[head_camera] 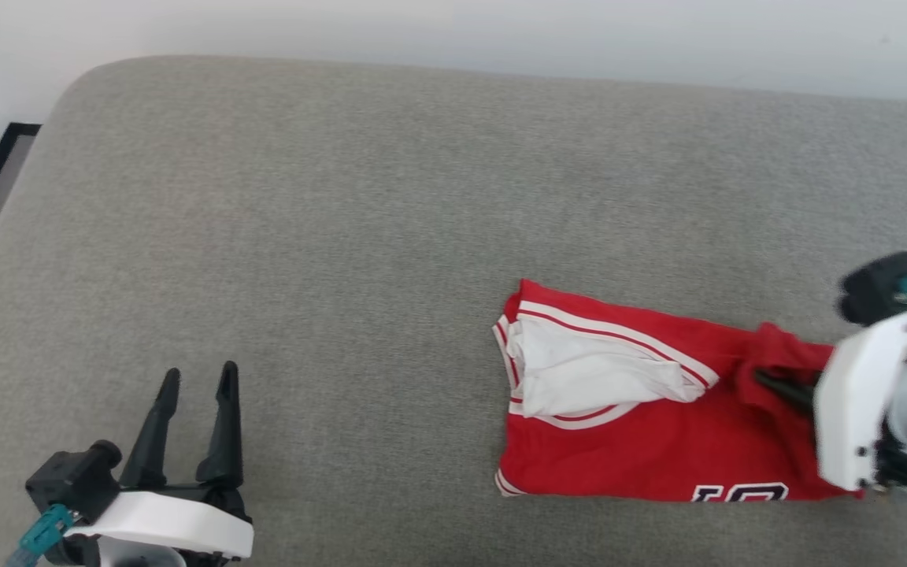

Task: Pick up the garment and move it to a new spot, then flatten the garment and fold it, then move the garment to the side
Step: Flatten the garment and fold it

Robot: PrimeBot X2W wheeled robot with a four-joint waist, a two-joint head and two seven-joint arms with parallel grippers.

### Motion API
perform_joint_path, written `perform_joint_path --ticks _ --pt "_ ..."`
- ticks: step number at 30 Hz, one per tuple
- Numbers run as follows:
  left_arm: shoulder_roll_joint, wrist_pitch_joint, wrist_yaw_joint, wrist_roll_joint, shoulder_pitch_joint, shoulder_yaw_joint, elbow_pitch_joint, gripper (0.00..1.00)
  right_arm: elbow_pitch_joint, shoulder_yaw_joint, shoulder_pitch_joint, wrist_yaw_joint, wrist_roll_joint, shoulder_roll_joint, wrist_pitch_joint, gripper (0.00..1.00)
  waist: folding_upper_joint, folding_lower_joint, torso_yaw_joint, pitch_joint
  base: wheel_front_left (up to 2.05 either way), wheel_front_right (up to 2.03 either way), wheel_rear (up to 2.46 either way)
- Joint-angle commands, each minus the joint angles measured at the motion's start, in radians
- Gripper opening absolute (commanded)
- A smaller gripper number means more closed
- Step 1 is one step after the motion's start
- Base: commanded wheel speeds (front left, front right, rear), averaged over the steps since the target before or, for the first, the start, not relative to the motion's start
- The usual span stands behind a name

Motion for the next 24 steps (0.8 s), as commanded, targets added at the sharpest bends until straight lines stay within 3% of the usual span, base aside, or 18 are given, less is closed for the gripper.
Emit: perform_joint_path --ticks 1,8,17,18,20,24 --pt "0.001 -0.004 -0.002 -0.003 -0.003 -0.014 0.0 1.0 -0.007 0.044 -0.033 0.0 -0.014 0.022 -0.003 0.0 -0.0001 0.0 0.022 -0.002 0.0 0.0 0.0" --pt "0.0 -0.004 -0.002 -0.014 -0.035 -0.049 0.007 1.0 0.086 0.195 -0.138 0.0 -0.027 0.078 -0.059 0.0 -0.0001 0.0 0.075 0.003 0.0 0.0 0.0" --pt "-0.008 -0.004 -0.003 -0.024 -0.05 -0.06 0.009 1.0 0.24 0.319 -0.238 0.0 -0.023 0.107 -0.134 0.01 -0.0001 0.0 0.108 0.013 0.0 0.0 0.0" --pt "-0.008 -0.004 -0.003 -0.025 -0.051 -0.062 0.009 1.0 0.251 0.33 -0.249 0.0 -0.03 0.101 -0.143 0.3 -0.0001 0.0 0.109 0.014 0.0 0.0 0.0" --pt "-0.008 -0.004 -0.003 -0.027 -0.051 -0.062 0.008 1.0 0.268 0.342 -0.261 0.0 -0.016 0.098 -0.152 1.0 -0.0001 0.0 0.108 0.015 0.0 0.0 0.0" --pt "-0.008 -0.004 -0.003 -0.028 -0.044 -0.051 0.002 1.0 0.25 0.343 -0.274 0.0 0.014 0.08 -0.149 1.0 -0.0001 0.0 0.091 0.014 0.0 0.0 0.0"
